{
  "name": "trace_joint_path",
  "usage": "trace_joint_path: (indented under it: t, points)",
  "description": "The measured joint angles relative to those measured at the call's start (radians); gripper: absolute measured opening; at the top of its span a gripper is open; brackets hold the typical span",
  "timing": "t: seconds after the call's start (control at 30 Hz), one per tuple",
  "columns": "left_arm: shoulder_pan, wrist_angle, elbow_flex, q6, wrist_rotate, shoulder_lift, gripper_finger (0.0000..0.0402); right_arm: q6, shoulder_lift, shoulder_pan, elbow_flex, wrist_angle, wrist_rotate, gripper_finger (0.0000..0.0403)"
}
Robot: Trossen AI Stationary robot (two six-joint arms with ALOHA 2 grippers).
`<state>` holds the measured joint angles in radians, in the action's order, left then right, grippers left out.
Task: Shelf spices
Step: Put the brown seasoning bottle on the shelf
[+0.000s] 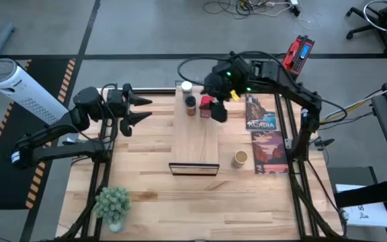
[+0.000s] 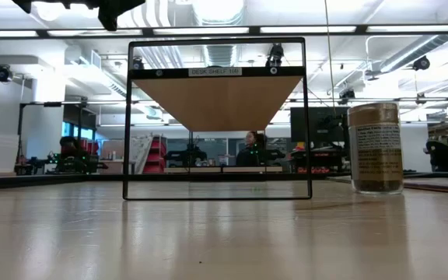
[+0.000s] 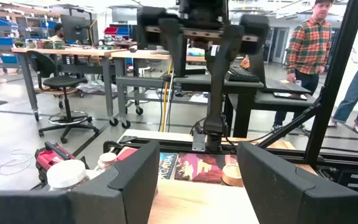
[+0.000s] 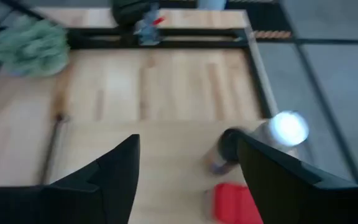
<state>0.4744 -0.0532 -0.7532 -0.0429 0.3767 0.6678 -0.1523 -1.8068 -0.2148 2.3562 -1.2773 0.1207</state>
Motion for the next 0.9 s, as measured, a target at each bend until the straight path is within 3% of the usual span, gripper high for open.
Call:
trace_joint_path:
  t: [0.2, 0.43, 0.6, 0.9]
  points:
    - [-0.003, 0.0, 0.0, 0.0, 0.0, 0.0, 0.0206, 0.04, 0.014, 0.101, -0.006, -0.148, 0.0, 0.0215]
    - [-0.011, 0.0, 0.0, -0.001, 0.0, 0.0, 0.021, 0.064, 0.008, 0.205, -0.047, -0.157, -0.024, 0.0208]
    - [-0.028, 0.001, 0.0, -0.002, 0.0, 0.0, 0.021, 0.073, 0.02, 0.25, -0.114, -0.155, -0.118, 0.0212]
    - [-0.069, 0.003, 0.0, -0.003, 0.0, 0.0, 0.021, 0.193, 0.14, 0.296, -0.326, -0.117, -0.167, 0.0206]
